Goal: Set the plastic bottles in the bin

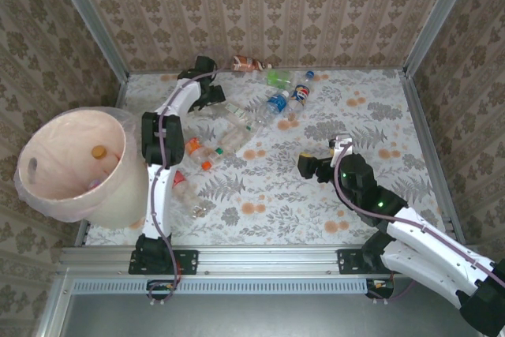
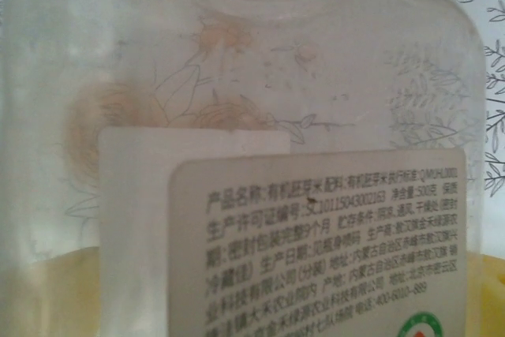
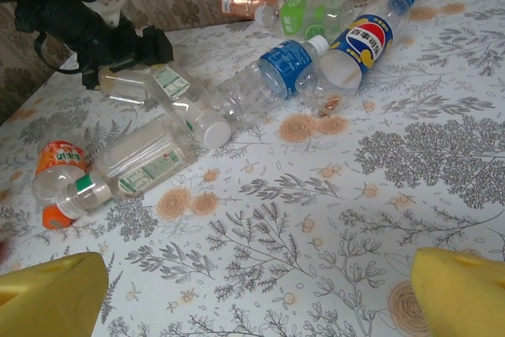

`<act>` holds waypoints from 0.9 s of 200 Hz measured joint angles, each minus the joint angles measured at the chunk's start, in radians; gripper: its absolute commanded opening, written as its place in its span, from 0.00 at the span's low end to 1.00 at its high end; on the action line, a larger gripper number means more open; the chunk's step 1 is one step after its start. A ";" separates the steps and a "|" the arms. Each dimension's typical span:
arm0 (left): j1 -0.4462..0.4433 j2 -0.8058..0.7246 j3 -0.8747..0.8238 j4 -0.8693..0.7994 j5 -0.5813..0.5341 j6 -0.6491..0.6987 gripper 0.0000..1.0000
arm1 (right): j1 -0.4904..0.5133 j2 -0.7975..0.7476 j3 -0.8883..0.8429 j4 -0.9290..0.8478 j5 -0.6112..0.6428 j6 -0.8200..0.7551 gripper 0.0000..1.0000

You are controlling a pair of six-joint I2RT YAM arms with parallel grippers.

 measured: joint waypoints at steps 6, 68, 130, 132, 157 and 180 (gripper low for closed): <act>0.000 0.000 0.000 0.005 0.005 0.005 0.82 | 0.000 0.000 -0.002 -0.001 0.000 0.000 1.00; 0.004 -0.052 -0.094 0.070 0.029 0.022 0.76 | 0.000 0.000 -0.007 -0.010 0.000 0.003 1.00; 0.013 -0.221 -0.282 0.132 0.042 0.063 0.75 | 0.000 0.003 -0.027 -0.003 -0.004 -0.001 1.00; 0.013 -0.227 -0.287 0.134 0.042 0.065 0.75 | 0.000 0.004 -0.028 -0.001 -0.005 -0.001 1.00; 0.013 -0.322 -0.352 0.180 0.041 0.077 0.75 | 0.000 0.018 -0.030 0.023 -0.028 -0.008 1.00; 0.013 -0.410 -0.423 0.220 0.041 0.079 0.75 | 0.000 0.037 -0.031 0.050 -0.054 -0.018 1.00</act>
